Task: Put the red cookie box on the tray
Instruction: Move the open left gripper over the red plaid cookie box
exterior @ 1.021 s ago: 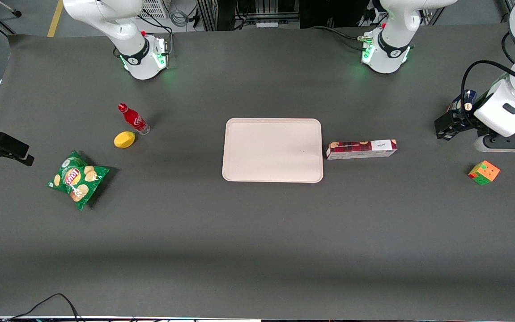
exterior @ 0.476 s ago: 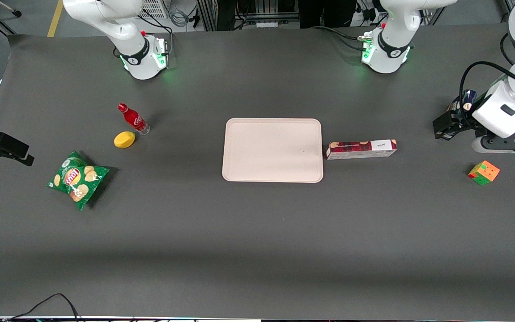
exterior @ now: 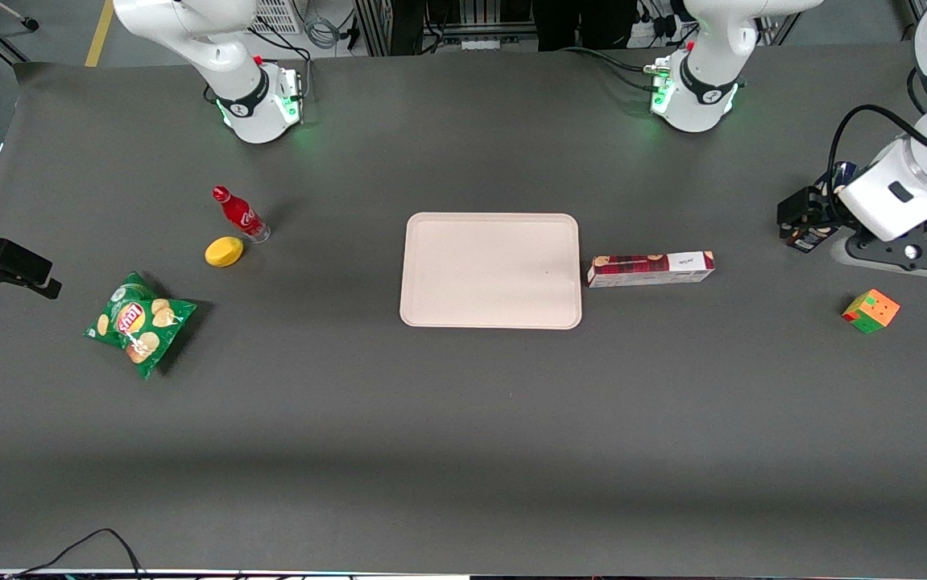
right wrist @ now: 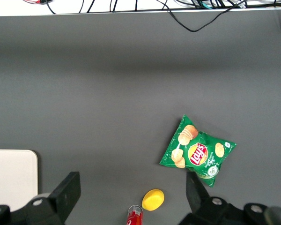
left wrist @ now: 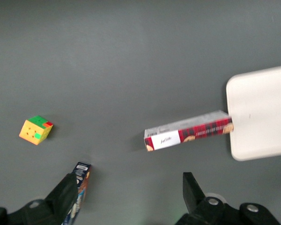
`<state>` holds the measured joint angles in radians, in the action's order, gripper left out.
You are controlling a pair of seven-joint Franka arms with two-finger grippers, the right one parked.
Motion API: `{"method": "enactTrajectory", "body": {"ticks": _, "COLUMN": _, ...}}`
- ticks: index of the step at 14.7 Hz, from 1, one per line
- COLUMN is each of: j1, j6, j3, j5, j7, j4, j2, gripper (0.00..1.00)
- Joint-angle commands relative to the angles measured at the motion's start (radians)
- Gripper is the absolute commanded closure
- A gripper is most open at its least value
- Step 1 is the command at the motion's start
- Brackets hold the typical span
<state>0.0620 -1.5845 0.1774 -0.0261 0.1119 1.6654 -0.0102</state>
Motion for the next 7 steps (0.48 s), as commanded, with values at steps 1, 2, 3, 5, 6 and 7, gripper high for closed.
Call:
{"method": "enactTrajectory", "body": {"ticks": 1, "j1": 0.01, "j6": 0.057, "j3": 0.016, "j5": 0.009, "j7": 0.206, "j4": -0.013, "j2": -0.013, "gripper": 0.0}}
{"method": "enactTrajectory", "body": {"ticks": 2, "j1": 0.01, "j6": 0.057, "j3": 0.024, "j5": 0.009, "j7": 0.301, "j4": -0.009, "j2": -0.011, "gripper": 0.0}}
{"method": "enactTrajectory", "body": {"ticks": 3, "j1": 0.01, "j6": 0.048, "j3": 0.027, "j5": 0.009, "j7": 0.404, "j4": -0.006, "j2": -0.011, "gripper": 0.0}}
{"method": "enactTrajectory", "body": {"ticks": 5, "j1": 0.012, "j6": 0.003, "j3": 0.027, "j5": 0.009, "j7": 0.62, "j4": 0.032, "j2": -0.01, "gripper": 0.0}}
{"method": "enactTrajectory", "body": {"ticks": 6, "j1": 0.012, "j6": -0.046, "j3": 0.027, "j5": 0.009, "j7": 0.732, "j4": 0.06, "j2": -0.002, "gripper": 0.0}}
{"method": "enactTrajectory", "body": {"ticks": 7, "j1": 0.012, "j6": -0.078, "j3": 0.028, "j5": 0.009, "j7": 0.818, "j4": 0.069, "j2": -0.002, "gripper": 0.0}}
